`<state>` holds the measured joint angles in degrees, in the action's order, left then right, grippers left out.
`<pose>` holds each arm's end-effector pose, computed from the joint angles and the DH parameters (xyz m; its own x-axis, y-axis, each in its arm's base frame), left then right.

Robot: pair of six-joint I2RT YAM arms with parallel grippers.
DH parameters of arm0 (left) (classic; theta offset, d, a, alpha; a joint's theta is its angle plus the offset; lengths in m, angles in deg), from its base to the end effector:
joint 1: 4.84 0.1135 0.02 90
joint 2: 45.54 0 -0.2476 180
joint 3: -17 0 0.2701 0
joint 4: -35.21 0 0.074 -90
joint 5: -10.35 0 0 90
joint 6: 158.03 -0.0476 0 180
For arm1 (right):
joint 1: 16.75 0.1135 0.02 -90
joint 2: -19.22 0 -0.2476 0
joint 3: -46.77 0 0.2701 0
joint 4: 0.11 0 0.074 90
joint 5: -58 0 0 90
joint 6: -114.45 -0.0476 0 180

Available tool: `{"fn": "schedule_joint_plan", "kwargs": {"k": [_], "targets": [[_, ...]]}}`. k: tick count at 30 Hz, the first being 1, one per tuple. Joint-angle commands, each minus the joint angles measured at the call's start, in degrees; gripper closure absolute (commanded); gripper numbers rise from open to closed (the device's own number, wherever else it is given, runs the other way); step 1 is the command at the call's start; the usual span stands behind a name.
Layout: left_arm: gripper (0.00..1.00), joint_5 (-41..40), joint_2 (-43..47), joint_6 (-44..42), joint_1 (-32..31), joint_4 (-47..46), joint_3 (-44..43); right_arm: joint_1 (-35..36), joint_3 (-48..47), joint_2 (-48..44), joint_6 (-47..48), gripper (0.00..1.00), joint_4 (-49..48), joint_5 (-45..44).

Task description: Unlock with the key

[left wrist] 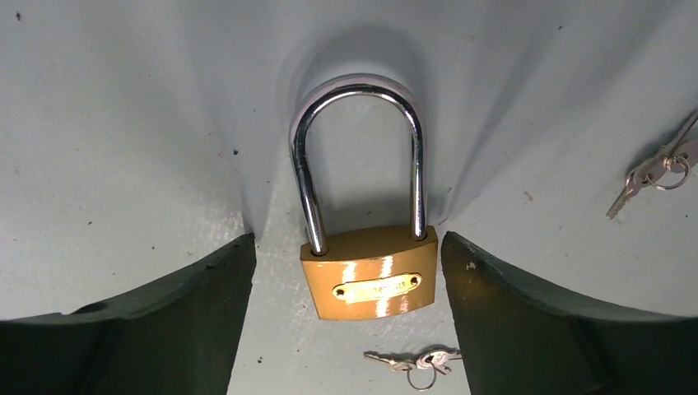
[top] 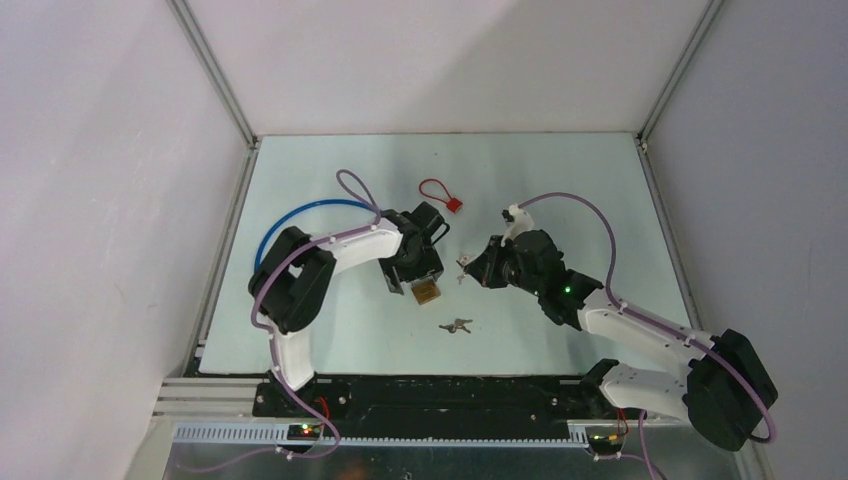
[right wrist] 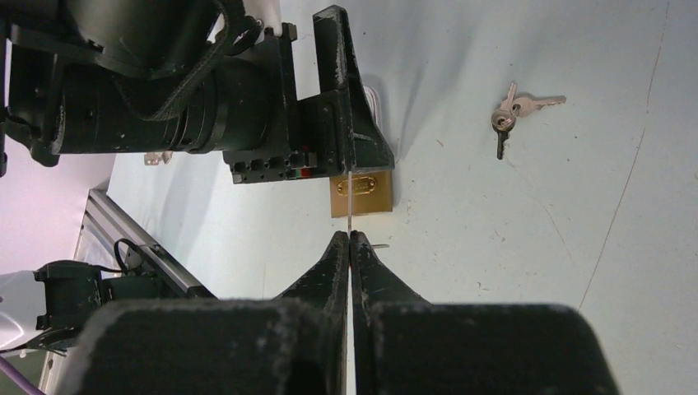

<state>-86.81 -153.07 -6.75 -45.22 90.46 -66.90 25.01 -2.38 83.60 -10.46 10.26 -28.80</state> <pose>0.2822 -0.2322 0.1224 -0.9068 -0.3710 -0.1999 -0.3554 0.9282 -0.1104 0.2094 0.1906 0.2133 -0.6664 0.1711 -0.7257 -0.3917 0.7480 0.5359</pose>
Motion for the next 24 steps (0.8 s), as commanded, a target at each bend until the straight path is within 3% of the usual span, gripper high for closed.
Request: {"fn": "schedule_joint_plan", "kwargs": {"k": [1, 10, 12, 18, 23, 24], "targets": [[0.16, -0.11, -4.3, 1.1, -0.69, 2.16, -0.84, -0.3, 0.57, -1.92, 0.19, 1.0, -2.27, -1.59], [0.16, -2.61, -10.16, -2.47, -1.16, 8.55, -4.25, -0.35, 1.25, -1.37, 0.48, 1.0, -3.65, -0.39], [0.21, -2.28, -10.69, -2.61, -1.11, 8.57, -4.41, -0.26, 1.4, -1.3, 0.65, 1.0, -4.15, 0.06], [0.55, 1.29, -10.65, -0.75, -1.13, 8.32, -6.19, 0.29, 3.4, -1.22, -0.14, 1.0, -7.36, 1.24], [0.73, 2.56, -7.2, 0.63, -0.51, 7.92, -7.47, 2.75, 4.98, -1.27, 0.74, 1.0, -10.33, 1.41], [0.84, 3.24, -5.88, 0.88, -0.24, 7.89, -7.4, 3.45, 5.81, -1.43, 0.82, 1.0, -11.64, 1.43]]}}
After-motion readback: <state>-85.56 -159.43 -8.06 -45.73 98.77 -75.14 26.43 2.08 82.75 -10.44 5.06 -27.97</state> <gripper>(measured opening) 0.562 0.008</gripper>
